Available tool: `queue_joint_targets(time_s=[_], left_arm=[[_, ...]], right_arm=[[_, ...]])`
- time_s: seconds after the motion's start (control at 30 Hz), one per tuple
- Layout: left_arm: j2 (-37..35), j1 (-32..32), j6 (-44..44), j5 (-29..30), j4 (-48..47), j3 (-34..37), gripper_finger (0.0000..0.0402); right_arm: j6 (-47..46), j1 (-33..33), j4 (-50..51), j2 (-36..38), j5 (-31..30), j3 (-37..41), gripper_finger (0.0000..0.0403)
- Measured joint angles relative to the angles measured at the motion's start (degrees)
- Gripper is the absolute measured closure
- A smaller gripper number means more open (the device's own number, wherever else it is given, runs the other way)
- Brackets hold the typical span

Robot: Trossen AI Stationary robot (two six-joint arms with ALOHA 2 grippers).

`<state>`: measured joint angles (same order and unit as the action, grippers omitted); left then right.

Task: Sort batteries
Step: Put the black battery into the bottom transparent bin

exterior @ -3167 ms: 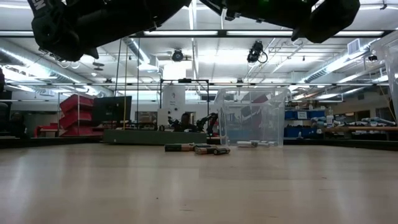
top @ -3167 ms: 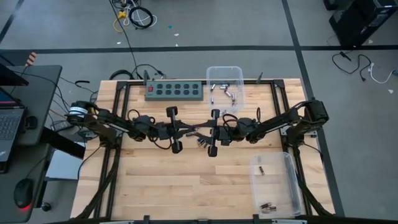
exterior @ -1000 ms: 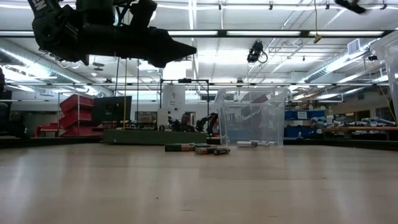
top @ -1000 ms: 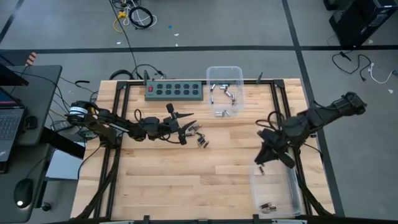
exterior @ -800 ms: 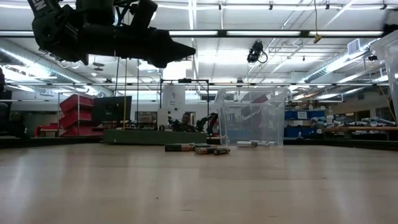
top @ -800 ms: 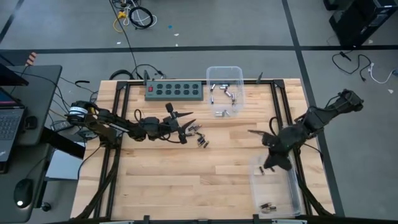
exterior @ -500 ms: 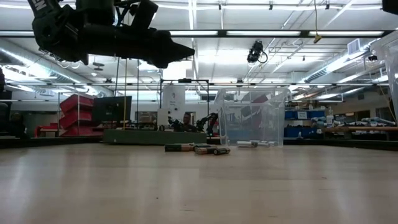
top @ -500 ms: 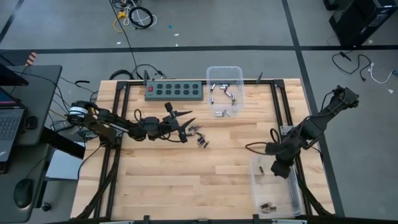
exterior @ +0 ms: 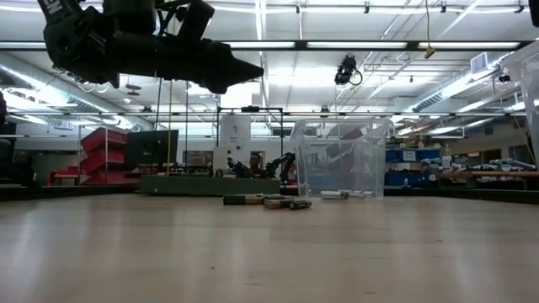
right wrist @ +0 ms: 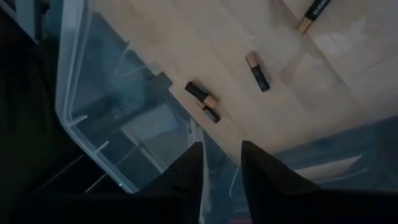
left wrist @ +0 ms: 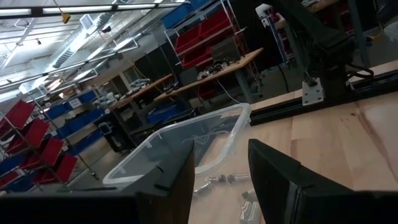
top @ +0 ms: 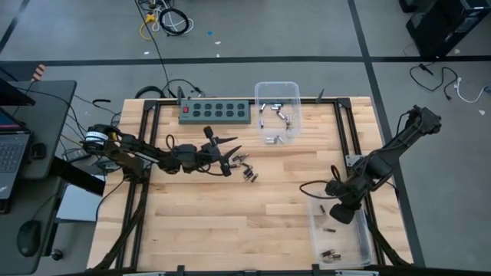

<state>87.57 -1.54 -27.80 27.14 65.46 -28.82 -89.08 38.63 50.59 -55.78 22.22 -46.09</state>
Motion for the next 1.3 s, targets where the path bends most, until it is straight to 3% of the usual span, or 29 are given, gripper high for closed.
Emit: queue_joint_targets(time_s=[0.13, 0.33, 0.43, 0.53, 0.63, 0.7, 0.93, 1.3], left_arm=[[0.0, 0.0, 1.4, 0.0, -2.2, 0.0, 0.0252], [0.0, 0.0, 8.5, 0.0, -11.8, 0.0, 0.0252], [0.0, 0.0, 12.0, -2.2, -20.6, 0.0, 0.0252], [0.0, 0.0, 14.1, -9.0, -28.9, 0.0, 0.0252], [0.0, 0.0, 16.7, -14.7, -33.6, 0.0, 0.0252], [0.0, 0.0, 16.9, -14.9, -35.7, 0.0, 0.0252], [3.4, 1.2, 16.7, -16.5, -34.8, 0.0, 0.0252], [12.8, 3.5, 19.2, -14.4, -29.7, 0.0, 0.0252]], right_arm=[[0.4, 0.0, -2.6, 1.1, -0.6, 0.0, 0.0309], [6.5, -1.1, -10.3, 4.0, -10.4, 0.0, 0.0314], [16.7, -2.7, -16.1, 5.1, -15.6, 0.0, 0.0314], [29.6, -5.2, -22.2, 6.1, -19.4, 0.0, 0.0314], [40.4, -7.9, -28.0, 6.6, -20.3, 0.0, 0.0314], [46.3, -9.3, -30.7, 6.7, -20.3, 0.0, 0.0314], [61.0, -12.4, -31.6, 6.1, -20.3, 0.0, 0.0314], [64.1, -13.7, -32.1, 5.1, -21.1, 0.0, 0.0314]])
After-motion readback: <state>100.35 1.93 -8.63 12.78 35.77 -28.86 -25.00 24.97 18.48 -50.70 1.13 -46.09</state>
